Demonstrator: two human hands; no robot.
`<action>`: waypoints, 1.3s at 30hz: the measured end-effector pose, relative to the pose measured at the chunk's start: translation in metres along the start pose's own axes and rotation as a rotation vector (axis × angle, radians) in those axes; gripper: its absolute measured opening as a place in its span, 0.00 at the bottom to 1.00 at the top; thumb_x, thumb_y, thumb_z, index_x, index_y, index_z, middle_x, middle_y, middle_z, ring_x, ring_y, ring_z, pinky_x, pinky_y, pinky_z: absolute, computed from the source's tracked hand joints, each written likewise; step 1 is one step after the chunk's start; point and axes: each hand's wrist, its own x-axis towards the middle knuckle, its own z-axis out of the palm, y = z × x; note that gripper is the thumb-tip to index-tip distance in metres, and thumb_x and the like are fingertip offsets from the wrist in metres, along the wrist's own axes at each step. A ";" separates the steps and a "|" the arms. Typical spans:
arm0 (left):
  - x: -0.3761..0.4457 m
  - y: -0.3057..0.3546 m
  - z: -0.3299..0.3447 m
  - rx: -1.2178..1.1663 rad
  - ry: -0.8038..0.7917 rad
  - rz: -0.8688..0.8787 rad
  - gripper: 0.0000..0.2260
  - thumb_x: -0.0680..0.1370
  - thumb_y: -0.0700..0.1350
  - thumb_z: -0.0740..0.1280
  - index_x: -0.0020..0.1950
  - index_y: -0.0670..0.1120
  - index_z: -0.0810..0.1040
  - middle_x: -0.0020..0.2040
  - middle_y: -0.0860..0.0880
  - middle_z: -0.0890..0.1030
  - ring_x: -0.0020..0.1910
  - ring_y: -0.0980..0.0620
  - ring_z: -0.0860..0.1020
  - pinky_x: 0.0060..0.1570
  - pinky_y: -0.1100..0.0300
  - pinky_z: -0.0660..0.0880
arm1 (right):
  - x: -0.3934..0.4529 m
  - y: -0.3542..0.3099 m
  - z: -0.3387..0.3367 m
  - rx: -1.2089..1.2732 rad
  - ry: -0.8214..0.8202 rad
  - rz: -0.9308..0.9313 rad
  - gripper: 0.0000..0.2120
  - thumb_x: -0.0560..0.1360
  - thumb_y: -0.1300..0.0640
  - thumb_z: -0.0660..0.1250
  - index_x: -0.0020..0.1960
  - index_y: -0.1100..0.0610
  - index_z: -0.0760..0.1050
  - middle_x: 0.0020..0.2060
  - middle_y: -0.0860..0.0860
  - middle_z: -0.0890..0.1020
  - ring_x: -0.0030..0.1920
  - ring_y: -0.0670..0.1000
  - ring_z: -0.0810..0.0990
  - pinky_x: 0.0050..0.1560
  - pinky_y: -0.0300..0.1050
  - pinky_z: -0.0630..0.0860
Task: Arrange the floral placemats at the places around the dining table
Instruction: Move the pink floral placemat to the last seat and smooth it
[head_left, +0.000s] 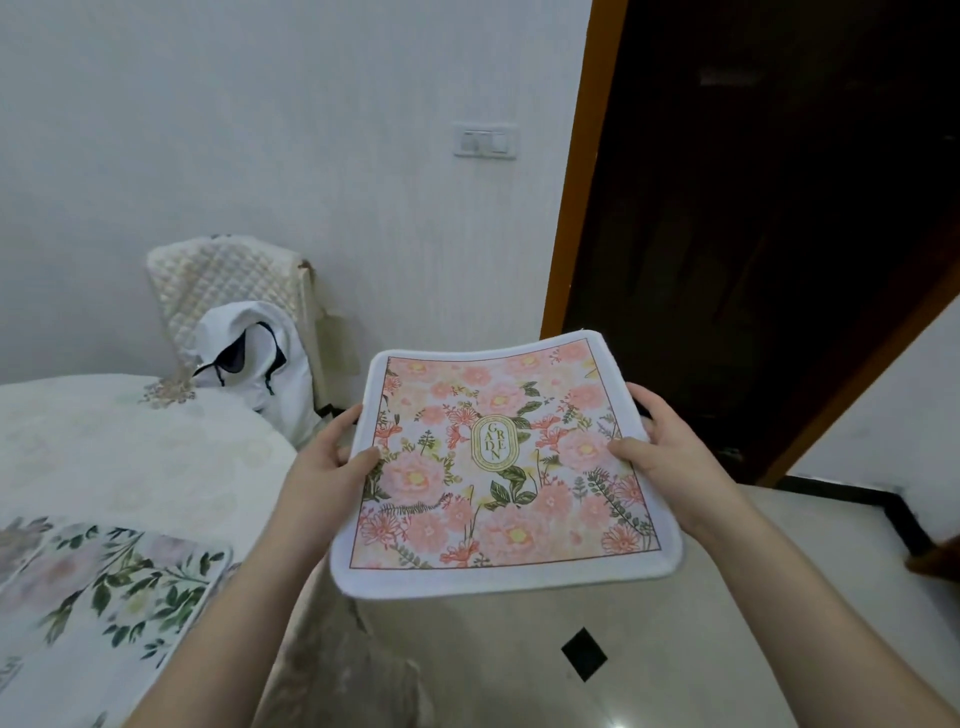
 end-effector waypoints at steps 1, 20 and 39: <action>0.010 -0.001 0.002 0.001 0.008 -0.006 0.23 0.79 0.41 0.67 0.70 0.62 0.73 0.43 0.54 0.87 0.41 0.48 0.87 0.46 0.43 0.82 | 0.013 -0.002 0.000 0.001 -0.006 0.004 0.31 0.77 0.66 0.67 0.68 0.35 0.65 0.48 0.45 0.86 0.45 0.53 0.87 0.36 0.50 0.84; 0.172 0.050 0.071 0.042 0.286 -0.121 0.22 0.80 0.43 0.67 0.69 0.64 0.72 0.44 0.56 0.87 0.40 0.52 0.86 0.36 0.56 0.82 | 0.283 -0.039 -0.014 0.036 -0.304 -0.024 0.28 0.77 0.67 0.67 0.57 0.32 0.69 0.47 0.42 0.86 0.44 0.52 0.87 0.35 0.49 0.83; 0.281 0.006 -0.048 0.003 0.591 -0.168 0.23 0.80 0.43 0.67 0.71 0.63 0.72 0.44 0.50 0.87 0.41 0.49 0.86 0.46 0.43 0.83 | 0.433 -0.086 0.174 0.006 -0.558 -0.009 0.31 0.77 0.67 0.67 0.67 0.36 0.67 0.50 0.48 0.85 0.44 0.56 0.87 0.34 0.53 0.83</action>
